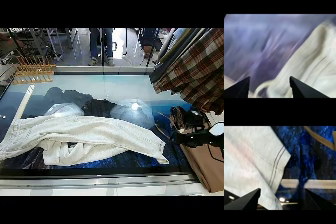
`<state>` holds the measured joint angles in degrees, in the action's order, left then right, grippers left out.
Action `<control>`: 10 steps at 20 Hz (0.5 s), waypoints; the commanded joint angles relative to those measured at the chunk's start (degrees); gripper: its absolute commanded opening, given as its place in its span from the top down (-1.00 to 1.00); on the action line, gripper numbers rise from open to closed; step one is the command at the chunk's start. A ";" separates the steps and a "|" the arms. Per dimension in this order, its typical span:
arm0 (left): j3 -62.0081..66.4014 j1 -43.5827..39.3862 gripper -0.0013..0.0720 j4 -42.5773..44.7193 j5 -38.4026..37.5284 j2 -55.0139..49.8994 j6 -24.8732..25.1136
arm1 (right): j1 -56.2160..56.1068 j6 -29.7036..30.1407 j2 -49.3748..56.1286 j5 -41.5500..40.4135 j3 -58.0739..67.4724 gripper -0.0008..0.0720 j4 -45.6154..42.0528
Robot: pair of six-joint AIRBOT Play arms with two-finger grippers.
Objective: Fold the clothes and pants, and hang the long-sleeved shirts on hangers.
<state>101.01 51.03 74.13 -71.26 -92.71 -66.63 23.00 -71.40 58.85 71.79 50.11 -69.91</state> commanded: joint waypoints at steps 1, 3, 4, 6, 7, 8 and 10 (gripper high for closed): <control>3.93 -1.66 -0.51 -14.36 2.71 -2.78 1.33 | 6.14 -3.56 4.57 2.43 1.03 -0.78 9.07; 3.93 -3.80 -0.54 -14.40 -2.16 -7.78 0.94 | 6.34 -3.56 8.26 2.49 1.03 -0.77 9.55; 3.93 -4.92 -0.54 -14.45 -4.07 -10.58 0.81 | 6.23 -3.56 9.57 2.01 1.03 -0.77 10.38; 3.93 -6.91 -0.54 -14.69 -5.16 -14.93 0.72 | 6.23 -3.54 11.04 1.49 1.03 -0.76 12.41; 3.96 -7.96 -0.54 -14.62 -5.11 -16.68 -0.11 | 6.23 -3.54 11.08 1.46 1.03 -0.76 12.66; 3.96 -8.74 -0.54 -14.62 -5.09 -18.10 -0.07 | 6.23 -3.52 11.08 1.57 1.03 -0.76 12.66; 3.98 -9.97 -0.54 -14.64 -5.25 -20.44 -0.04 | 6.23 -3.52 11.08 1.66 1.03 -0.76 12.59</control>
<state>104.79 43.11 60.49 -75.29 -109.10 -66.32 28.99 -74.67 69.14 73.30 51.07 -58.67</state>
